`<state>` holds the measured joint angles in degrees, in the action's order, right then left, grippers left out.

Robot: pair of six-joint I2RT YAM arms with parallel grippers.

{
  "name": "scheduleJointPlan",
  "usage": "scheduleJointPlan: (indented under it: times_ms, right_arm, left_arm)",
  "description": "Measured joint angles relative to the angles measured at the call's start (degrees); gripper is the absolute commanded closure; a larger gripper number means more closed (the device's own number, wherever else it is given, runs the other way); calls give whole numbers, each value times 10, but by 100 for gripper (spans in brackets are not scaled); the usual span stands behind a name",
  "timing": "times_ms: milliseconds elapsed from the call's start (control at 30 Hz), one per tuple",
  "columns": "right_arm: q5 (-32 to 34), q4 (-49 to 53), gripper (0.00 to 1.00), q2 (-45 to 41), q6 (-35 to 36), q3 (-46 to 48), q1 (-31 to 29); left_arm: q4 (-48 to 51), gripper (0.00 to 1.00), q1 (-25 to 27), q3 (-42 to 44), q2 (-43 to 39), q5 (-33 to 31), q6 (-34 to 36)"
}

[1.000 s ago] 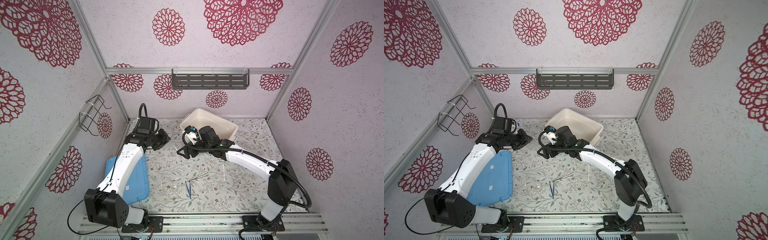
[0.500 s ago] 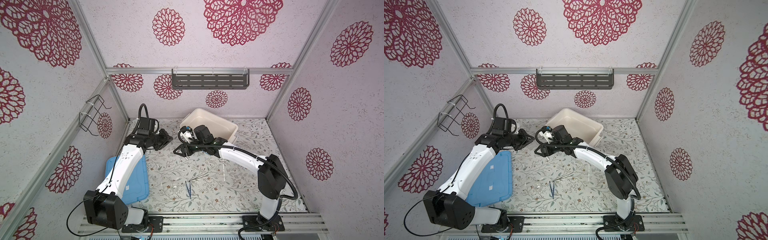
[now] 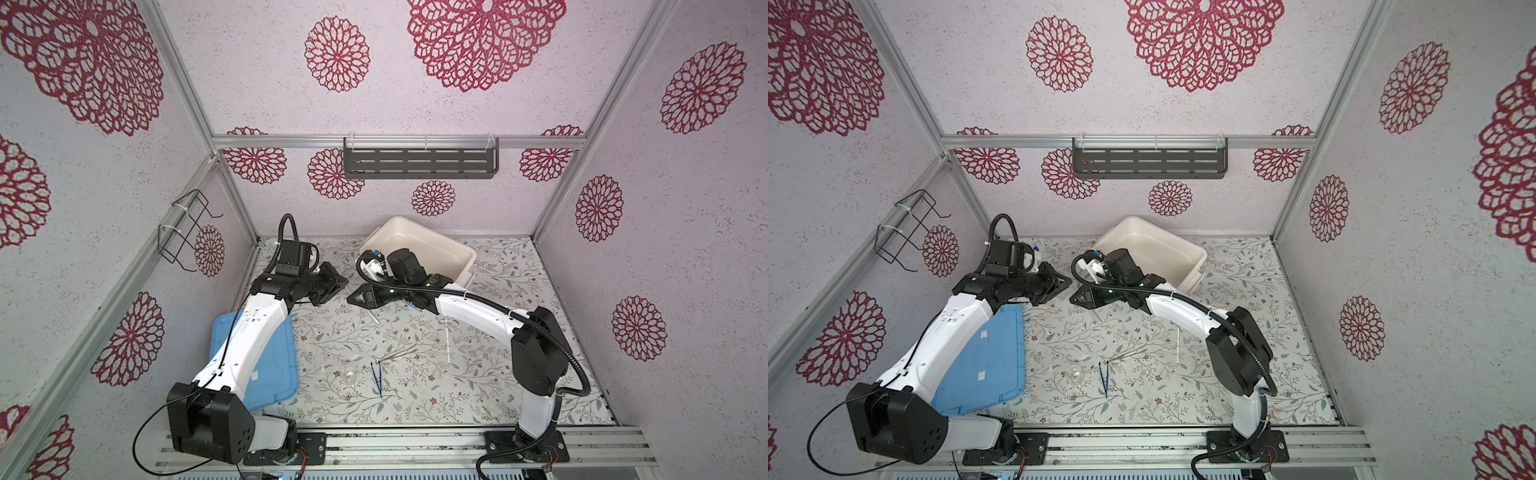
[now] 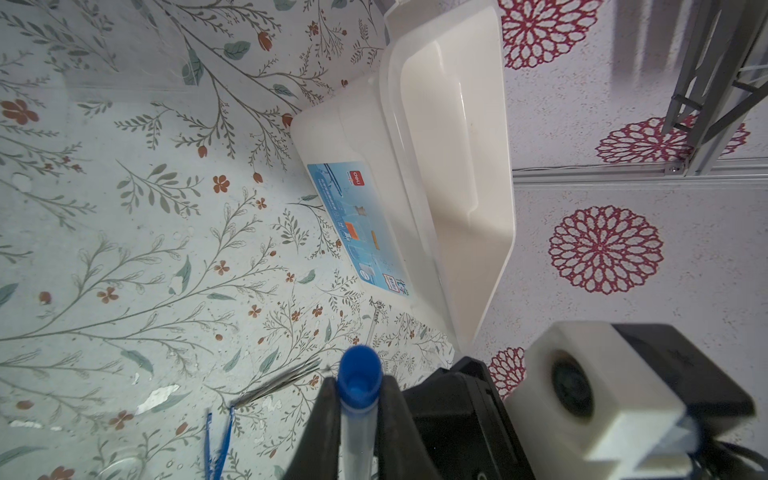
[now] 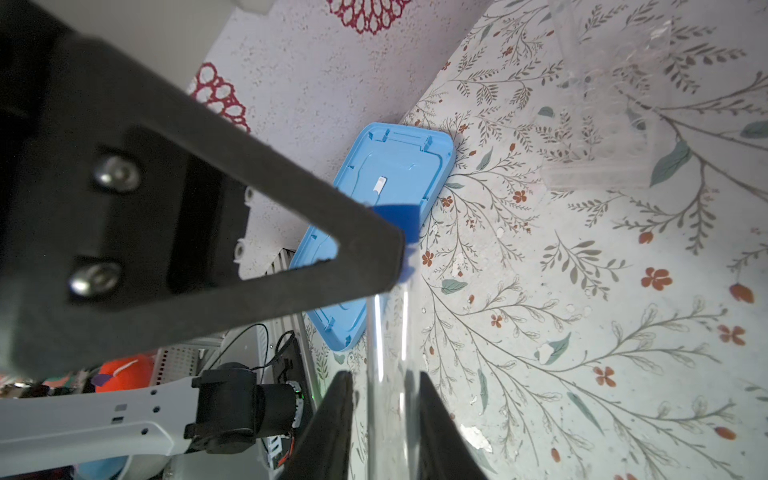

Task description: Organize the chemistry lab equipment

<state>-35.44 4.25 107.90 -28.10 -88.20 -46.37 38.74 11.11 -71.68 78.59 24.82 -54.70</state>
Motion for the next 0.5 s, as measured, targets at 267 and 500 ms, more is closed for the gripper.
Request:
scheduleJointPlan:
  times_ms: [267,500]
  right_arm:
    - [-4,-3,82,2,-10,0,1]
    - [-4,-3,90,2,-16,0,1]
  left_arm:
    - [-5,86,-2,5,-3,5,-12]
    - [-21,80,-11,24,-15,14,-20]
